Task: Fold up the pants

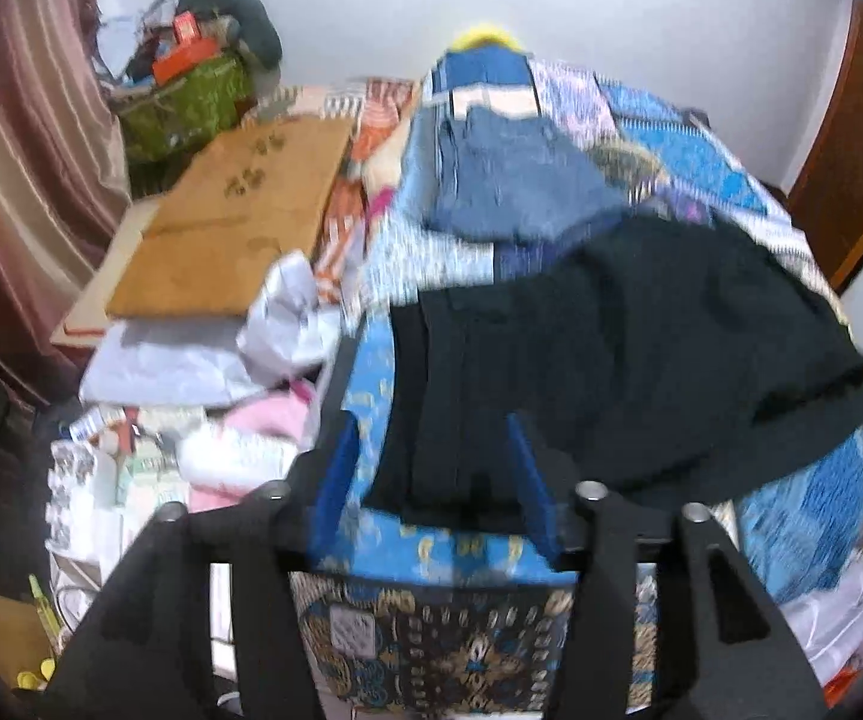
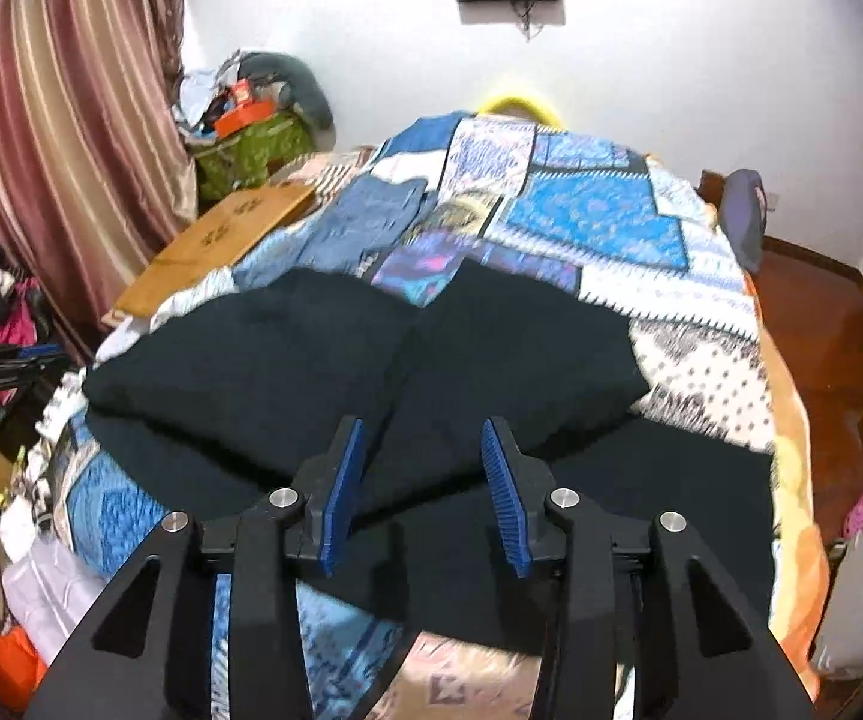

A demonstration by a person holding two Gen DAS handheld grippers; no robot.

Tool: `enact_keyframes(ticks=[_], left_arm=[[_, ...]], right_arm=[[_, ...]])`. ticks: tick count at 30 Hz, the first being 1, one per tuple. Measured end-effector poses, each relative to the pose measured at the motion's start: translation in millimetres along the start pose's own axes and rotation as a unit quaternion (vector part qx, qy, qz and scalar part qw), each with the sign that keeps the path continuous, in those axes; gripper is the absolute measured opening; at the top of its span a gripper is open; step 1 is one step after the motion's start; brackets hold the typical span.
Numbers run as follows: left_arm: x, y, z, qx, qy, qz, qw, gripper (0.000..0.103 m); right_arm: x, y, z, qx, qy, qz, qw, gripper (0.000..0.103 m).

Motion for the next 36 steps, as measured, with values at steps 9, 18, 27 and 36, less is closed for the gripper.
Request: enact_keyframes(ticks=[9,18,27,36], left_arm=[[26.6,-82.7,-31.2,0.01,0.004,-0.021,0.9997,0.068],[89.8,-128.5,-71.4,0.037,0.008,-0.006,0.9993,0.076],[146.7,-131.8,-99.1,0.074,0.009,0.027,0.9968,0.077],[160.9,-125.1,-116.1,0.087,0.02,0.04,0.9952,0.077]], right_arm=[[56.3,-46.8,-28.7,0.016,0.012,0.038,0.999,0.05],[138.5,-76.4,-42.9,0.038,-0.019,0.083,0.996,0.05],[225.8,-70.5,-34.0,0.025,-0.057,0.174,0.983,0.05],[226.5,-73.9,-52.9,0.045,-0.047,0.152,0.986,0.007]])
Point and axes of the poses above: each gripper's, at about its wrist camera, not at the fingertips, and x roughly the way its jaws point, z to its left, y to its underside, the point moved 8 cm from there along x, roughly the way its jaws point, and after that the axes turned 1 degree about -x, right-handed, at the moved point
